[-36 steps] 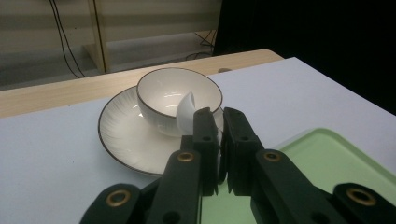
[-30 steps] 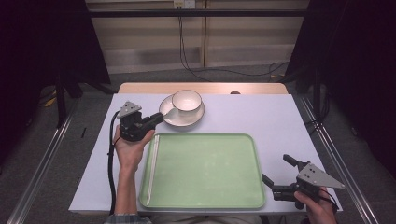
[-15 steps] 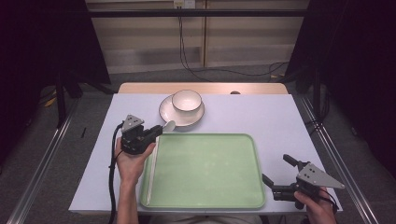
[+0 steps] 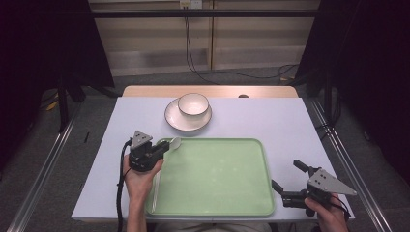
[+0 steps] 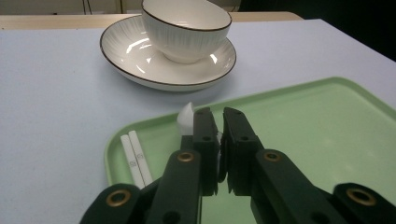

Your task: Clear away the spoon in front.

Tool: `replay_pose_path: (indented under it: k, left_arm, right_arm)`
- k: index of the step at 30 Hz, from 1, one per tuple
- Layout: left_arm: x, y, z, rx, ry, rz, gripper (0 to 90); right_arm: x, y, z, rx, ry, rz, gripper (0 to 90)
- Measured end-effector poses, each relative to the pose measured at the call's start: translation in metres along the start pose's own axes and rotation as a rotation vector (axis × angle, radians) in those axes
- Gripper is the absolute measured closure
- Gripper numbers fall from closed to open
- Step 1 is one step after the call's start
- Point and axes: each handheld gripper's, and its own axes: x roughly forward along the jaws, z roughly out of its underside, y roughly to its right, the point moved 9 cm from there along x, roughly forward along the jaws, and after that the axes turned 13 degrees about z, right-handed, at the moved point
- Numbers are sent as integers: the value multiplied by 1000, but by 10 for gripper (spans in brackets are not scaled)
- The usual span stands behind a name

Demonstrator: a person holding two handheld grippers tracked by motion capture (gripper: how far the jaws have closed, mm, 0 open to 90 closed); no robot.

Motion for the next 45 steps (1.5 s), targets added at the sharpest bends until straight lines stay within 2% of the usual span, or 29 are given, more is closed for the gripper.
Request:
replay_pose_path:
  k: [1,3,6,12,15,16,18,19,24,27,31,33,34,36,39,41,45]
  left_arm:
    - [0,0,2,1,-11,-6,846]
    - [1,1,5,-9,-1,-9,846]
    - [0,3,8,1,-12,-22,845]
    - [2,6,21,-7,-71,-39,844]
    - [5,5,27,0,-99,-68,843]
    - [6,3,30,4,-109,-91,843]
    - [8,3,36,-31,-113,-66,842]
    - [9,4,38,-34,-113,-53,842]
    - [10,2,47,-30,-148,-83,841]
    - [11,3,52,-24,-168,-82,841]
    - [12,3,55,-33,-165,-86,841]
    - [13,3,57,-31,-184,-81,838]
    - [14,2,58,-40,-183,-92,838]
    - [15,-1,62,-49,-207,-90,831]
    - [17,0,61,-52,-203,-79,804]
    - [17,-2,63,-63,-223,-76,786]
    - [18,-1,64,-43,-243,-86,794]
  right_arm:
    - [0,0,0,0,0,0,0]
    - [0,0,-1,-1,6,0,0]
    - [0,0,0,-1,2,2,0]
    - [0,1,0,-3,5,7,0]
    - [0,1,0,-2,4,8,0]
    - [0,1,0,-4,2,8,0]
    - [0,0,0,-3,3,7,0]
    - [0,0,0,-3,3,7,0]
    - [0,0,0,0,5,6,0]
    - [0,0,0,-2,4,7,0]
    - [0,0,0,-2,1,2,0]
    - [0,0,0,-2,4,10,0]
    - [0,0,0,-2,4,7,0]
    - [0,0,0,-3,5,5,0]
    - [1,0,0,-2,5,8,0]
    - [0,1,0,-3,7,12,0]
    - [1,1,0,-2,7,10,0]
